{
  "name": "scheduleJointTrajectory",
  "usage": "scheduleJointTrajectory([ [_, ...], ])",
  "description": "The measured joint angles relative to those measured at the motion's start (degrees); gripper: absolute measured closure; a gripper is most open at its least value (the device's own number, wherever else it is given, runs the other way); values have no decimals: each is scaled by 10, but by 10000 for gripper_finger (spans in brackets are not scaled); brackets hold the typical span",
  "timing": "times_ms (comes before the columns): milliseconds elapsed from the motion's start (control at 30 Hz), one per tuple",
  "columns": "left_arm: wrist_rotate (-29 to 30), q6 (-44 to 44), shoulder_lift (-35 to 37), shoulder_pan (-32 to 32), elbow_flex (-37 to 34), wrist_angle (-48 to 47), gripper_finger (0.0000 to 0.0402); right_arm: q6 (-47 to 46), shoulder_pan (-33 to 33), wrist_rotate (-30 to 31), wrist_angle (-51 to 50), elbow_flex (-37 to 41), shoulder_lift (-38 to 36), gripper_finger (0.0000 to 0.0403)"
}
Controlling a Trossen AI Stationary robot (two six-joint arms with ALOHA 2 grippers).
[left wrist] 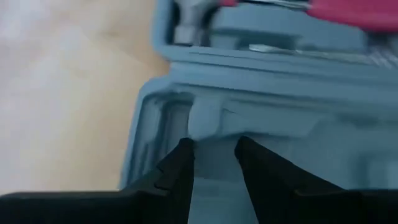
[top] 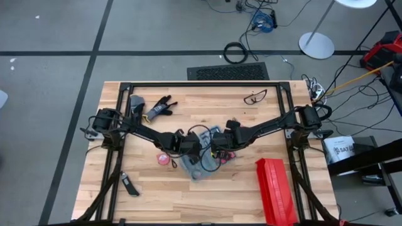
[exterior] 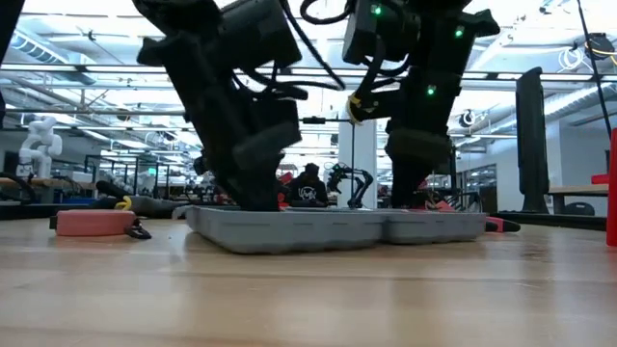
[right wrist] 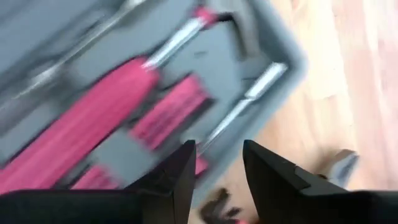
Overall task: Prefit tool cases
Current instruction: Remove the red hammer from the gray prefit tools case
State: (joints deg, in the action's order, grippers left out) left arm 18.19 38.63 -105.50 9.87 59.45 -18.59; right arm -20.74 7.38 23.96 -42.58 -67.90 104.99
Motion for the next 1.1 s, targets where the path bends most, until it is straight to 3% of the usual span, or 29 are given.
scheduleJointTrajectory([
  [333, -5, -18, 51, 12, 29, -34, 265, 26, -1, -31, 2, 0, -35, 273],
  [600, 46, -64, 79, 4, 29, -30, 265, 52, 3, -193, 50, -1, -60, 273],
  [1100, 26, -75, 2, -9, 29, -14, 265, 50, 13, -195, 111, -1, 13, 273],
])
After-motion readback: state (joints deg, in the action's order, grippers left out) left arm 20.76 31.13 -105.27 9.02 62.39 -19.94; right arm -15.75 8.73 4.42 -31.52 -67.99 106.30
